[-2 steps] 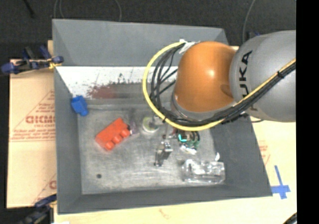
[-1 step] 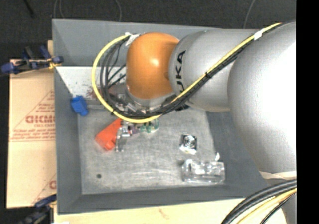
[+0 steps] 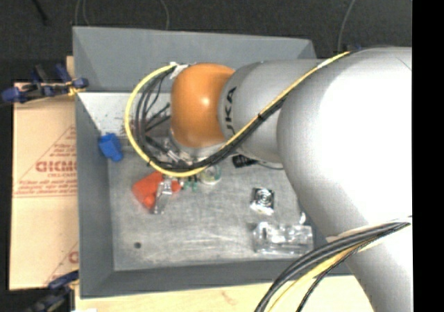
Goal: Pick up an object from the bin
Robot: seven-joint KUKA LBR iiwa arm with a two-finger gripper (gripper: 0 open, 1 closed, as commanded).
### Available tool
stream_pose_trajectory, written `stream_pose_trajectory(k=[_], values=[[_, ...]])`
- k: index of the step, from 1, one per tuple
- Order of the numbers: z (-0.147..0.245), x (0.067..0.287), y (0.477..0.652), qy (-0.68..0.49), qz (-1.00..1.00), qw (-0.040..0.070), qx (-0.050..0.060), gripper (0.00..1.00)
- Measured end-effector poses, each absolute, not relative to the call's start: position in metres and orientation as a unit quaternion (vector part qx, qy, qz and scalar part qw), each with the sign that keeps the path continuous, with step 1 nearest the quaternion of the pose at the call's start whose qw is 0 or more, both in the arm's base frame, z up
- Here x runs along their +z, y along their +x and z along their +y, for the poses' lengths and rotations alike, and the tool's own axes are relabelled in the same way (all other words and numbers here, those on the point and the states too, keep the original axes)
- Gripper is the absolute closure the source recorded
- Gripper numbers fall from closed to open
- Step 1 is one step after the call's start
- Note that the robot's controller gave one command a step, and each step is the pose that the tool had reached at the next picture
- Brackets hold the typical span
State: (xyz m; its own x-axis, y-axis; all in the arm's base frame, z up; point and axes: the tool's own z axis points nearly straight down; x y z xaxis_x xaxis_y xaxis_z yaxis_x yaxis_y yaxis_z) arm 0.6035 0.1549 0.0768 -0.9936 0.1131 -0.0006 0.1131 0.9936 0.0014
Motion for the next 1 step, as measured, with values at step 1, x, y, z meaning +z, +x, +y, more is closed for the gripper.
stream_pose_trajectory(k=[1], values=[[0.1553,0.0802,0.6041,0.057,0.998,0.002,0.001,1.00]])
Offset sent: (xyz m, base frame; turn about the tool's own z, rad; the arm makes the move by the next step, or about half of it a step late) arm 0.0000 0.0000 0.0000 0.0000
